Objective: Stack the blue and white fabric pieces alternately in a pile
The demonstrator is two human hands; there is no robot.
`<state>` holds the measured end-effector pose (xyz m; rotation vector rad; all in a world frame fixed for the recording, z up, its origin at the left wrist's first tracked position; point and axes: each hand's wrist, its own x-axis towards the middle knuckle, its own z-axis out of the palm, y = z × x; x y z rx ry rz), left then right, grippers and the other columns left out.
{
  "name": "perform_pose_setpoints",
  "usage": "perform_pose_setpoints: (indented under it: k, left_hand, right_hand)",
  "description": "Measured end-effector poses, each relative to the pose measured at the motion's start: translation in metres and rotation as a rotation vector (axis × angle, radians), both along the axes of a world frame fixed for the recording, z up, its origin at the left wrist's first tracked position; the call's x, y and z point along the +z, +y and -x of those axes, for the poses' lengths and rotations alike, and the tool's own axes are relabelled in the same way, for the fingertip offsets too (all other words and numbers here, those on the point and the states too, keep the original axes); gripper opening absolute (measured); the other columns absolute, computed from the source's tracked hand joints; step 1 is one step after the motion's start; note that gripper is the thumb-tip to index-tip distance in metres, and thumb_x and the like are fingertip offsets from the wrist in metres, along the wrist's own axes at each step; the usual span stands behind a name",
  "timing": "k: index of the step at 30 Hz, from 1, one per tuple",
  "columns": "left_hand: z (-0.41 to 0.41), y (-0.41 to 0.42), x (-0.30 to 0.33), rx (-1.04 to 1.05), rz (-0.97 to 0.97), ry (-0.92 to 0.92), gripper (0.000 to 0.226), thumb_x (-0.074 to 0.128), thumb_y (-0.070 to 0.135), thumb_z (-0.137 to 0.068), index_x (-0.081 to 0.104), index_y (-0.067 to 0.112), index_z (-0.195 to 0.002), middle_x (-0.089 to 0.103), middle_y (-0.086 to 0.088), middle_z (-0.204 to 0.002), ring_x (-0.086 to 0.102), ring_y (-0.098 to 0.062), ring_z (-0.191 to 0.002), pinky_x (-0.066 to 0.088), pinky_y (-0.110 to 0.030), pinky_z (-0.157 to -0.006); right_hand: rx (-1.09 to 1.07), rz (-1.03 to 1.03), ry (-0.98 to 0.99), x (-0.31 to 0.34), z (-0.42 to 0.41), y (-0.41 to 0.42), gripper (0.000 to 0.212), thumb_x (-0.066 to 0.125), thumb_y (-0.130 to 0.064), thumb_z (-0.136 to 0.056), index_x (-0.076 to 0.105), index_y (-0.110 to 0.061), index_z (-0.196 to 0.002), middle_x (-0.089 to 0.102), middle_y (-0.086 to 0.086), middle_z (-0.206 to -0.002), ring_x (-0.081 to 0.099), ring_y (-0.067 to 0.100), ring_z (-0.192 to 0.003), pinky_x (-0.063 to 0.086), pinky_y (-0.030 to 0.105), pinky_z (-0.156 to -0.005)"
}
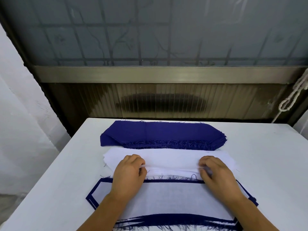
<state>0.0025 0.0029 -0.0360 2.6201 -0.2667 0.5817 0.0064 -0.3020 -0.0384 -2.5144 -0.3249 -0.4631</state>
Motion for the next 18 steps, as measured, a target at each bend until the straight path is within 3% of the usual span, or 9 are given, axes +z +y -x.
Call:
perform_pose_setpoints:
  k: [3, 7, 9, 11, 13, 15, 18]
  left_hand:
    - [-0.003, 0.003, 0.004, 0.014, 0.039, 0.067, 0.013, 0.068, 0.009, -0.081, 0.069, 0.021, -0.086, 0.062, 0.017, -0.089, 0.052, -0.006, -0.080, 0.043, -0.017, -0.068]
    - [-0.003, 0.008, 0.030, -0.040, 0.000, 0.025, 0.008, 0.067, 0.012, -0.089, 0.070, 0.019, -0.090, 0.065, 0.013, -0.088, 0.058, -0.010, -0.083, 0.047, -0.021, -0.070]
    - [0.006, 0.013, 0.047, -0.080, -0.014, -0.046, 0.008, 0.071, 0.012, -0.086, 0.072, 0.019, -0.089, 0.066, 0.012, -0.085, 0.058, -0.011, -0.079, 0.048, -0.023, -0.068]
    - [0.018, 0.022, 0.059, -0.107, -0.027, -0.025, 0.007, 0.071, 0.019, -0.087, 0.069, 0.025, -0.085, 0.062, 0.018, -0.079, 0.054, -0.003, -0.075, 0.047, -0.021, -0.063]
    - [0.029, 0.034, 0.067, -0.126, 0.012, 0.108, 0.015, 0.069, 0.032, -0.088, 0.062, 0.035, -0.075, 0.059, 0.019, -0.074, 0.054, -0.002, -0.072, 0.043, -0.017, -0.060]
    - [0.037, 0.047, 0.073, -0.155, 0.083, 0.312, 0.017, 0.068, 0.042, -0.086, 0.059, 0.038, -0.072, 0.062, 0.019, -0.078, 0.057, -0.004, -0.073, 0.043, -0.016, -0.059]
    - [0.041, 0.058, 0.076, -0.244, 0.069, 0.577, 0.007, 0.066, 0.044, -0.087, 0.063, 0.041, -0.082, 0.066, 0.019, -0.084, 0.061, -0.003, -0.079, 0.048, -0.018, -0.069]
  right_hand:
    - [-0.012, -0.033, 0.008, 0.005, 0.001, 0.000, 0.015, 0.067, -0.008, -0.088, 0.066, -0.022, -0.089, 0.059, -0.021, -0.097, 0.053, 0.001, -0.090, 0.035, 0.006, -0.079]
    - [-0.022, -0.008, -0.177, 0.027, 0.006, 0.002, 0.016, 0.070, 0.001, -0.082, 0.069, -0.014, -0.089, 0.066, -0.008, -0.096, 0.052, 0.006, -0.089, 0.039, 0.020, -0.083]
    - [-0.034, -0.014, -0.182, 0.044, 0.015, 0.002, 0.014, 0.070, -0.003, -0.084, 0.069, -0.016, -0.088, 0.064, -0.012, -0.091, 0.054, 0.005, -0.082, 0.042, 0.023, -0.079]
    - [-0.039, -0.090, -0.039, 0.060, 0.029, -0.003, 0.011, 0.066, -0.015, -0.089, 0.067, -0.026, -0.084, 0.064, -0.020, -0.083, 0.055, 0.001, -0.068, 0.040, 0.013, -0.067]
    - [0.024, -0.237, 0.171, 0.072, 0.042, -0.011, 0.010, 0.064, -0.026, -0.089, 0.067, -0.030, -0.081, 0.067, -0.018, -0.082, 0.054, 0.001, -0.058, 0.038, 0.008, -0.057]
    - [0.123, -0.272, 0.372, 0.079, 0.049, -0.022, 0.009, 0.065, -0.026, -0.090, 0.067, -0.028, -0.082, 0.068, -0.014, -0.078, 0.055, 0.001, -0.061, 0.038, 0.010, -0.059]
    - [0.209, -0.236, 0.633, 0.079, 0.055, -0.033, 0.013, 0.065, -0.023, -0.091, 0.066, -0.029, -0.080, 0.057, -0.010, -0.066, 0.041, 0.008, -0.059, 0.031, 0.021, -0.057]
